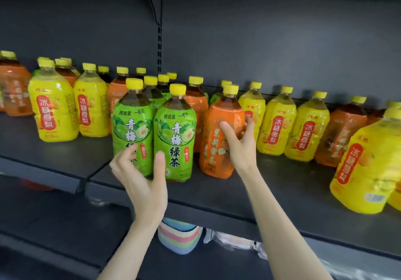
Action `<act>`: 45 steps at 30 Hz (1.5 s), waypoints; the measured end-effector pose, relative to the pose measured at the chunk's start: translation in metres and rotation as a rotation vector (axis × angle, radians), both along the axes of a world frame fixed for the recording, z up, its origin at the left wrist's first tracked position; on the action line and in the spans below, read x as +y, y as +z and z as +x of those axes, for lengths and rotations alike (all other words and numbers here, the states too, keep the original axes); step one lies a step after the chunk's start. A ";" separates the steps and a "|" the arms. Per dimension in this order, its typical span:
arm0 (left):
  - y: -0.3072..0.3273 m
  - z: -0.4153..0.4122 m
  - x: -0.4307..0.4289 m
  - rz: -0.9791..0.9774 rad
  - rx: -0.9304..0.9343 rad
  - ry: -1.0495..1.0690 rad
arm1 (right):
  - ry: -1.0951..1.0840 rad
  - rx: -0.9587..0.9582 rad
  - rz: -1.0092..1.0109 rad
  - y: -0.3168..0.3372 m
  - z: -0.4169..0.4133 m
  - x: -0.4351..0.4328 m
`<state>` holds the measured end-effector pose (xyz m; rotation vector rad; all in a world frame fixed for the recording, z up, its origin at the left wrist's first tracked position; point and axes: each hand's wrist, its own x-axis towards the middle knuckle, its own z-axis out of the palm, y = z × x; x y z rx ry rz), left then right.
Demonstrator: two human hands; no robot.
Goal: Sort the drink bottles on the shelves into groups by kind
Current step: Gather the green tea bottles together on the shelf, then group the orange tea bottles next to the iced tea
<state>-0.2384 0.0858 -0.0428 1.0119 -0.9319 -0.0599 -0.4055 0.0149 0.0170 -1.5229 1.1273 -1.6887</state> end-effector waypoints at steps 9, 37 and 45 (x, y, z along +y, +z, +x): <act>0.021 -0.103 -0.024 0.218 -0.207 -0.553 | 0.141 -0.054 -0.017 -0.006 -0.049 0.018; 0.122 -0.100 -0.158 0.334 -0.203 0.272 | 0.118 -0.004 0.101 -0.002 -0.108 -0.039; 0.126 -0.093 -0.161 0.415 -0.251 0.343 | 0.068 0.008 0.079 -0.002 -0.106 -0.037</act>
